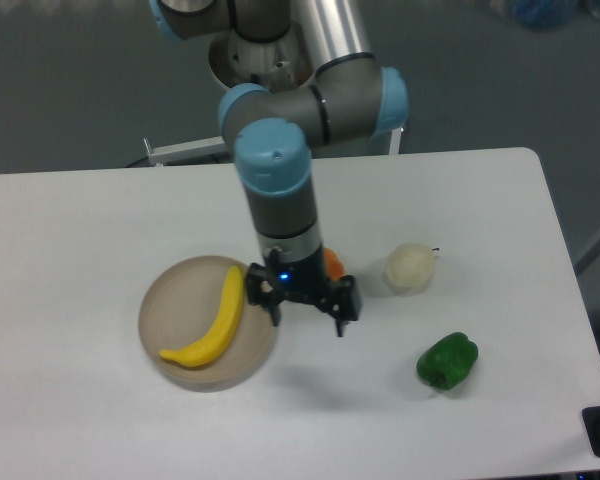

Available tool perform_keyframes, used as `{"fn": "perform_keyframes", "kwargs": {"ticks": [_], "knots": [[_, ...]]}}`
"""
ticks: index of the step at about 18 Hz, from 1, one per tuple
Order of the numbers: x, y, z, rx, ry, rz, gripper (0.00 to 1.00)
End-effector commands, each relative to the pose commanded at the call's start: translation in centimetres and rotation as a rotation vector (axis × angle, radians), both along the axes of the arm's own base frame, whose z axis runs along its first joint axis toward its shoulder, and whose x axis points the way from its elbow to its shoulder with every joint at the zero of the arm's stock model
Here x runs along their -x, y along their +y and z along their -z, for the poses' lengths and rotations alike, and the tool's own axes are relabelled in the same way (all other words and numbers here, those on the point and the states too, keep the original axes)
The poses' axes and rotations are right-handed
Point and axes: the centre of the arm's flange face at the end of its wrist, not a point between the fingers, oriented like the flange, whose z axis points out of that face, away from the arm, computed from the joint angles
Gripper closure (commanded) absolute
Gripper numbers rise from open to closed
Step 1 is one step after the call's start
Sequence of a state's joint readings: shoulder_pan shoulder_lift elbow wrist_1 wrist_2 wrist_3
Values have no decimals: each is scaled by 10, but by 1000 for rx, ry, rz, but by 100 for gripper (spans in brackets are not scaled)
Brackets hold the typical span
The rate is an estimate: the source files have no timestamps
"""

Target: Place bananas on a plate

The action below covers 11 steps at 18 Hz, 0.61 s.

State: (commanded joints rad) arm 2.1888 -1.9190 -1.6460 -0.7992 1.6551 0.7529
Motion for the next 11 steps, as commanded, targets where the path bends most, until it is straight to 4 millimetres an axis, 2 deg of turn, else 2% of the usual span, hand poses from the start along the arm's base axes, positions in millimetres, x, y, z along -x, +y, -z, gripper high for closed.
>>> {"fn": "perform_keyframes", "kwargs": {"ticks": [2,11], "knots": [[20,-14,-12,10,30,38,0],[87,-59,-20,120,124,228,0]]}}
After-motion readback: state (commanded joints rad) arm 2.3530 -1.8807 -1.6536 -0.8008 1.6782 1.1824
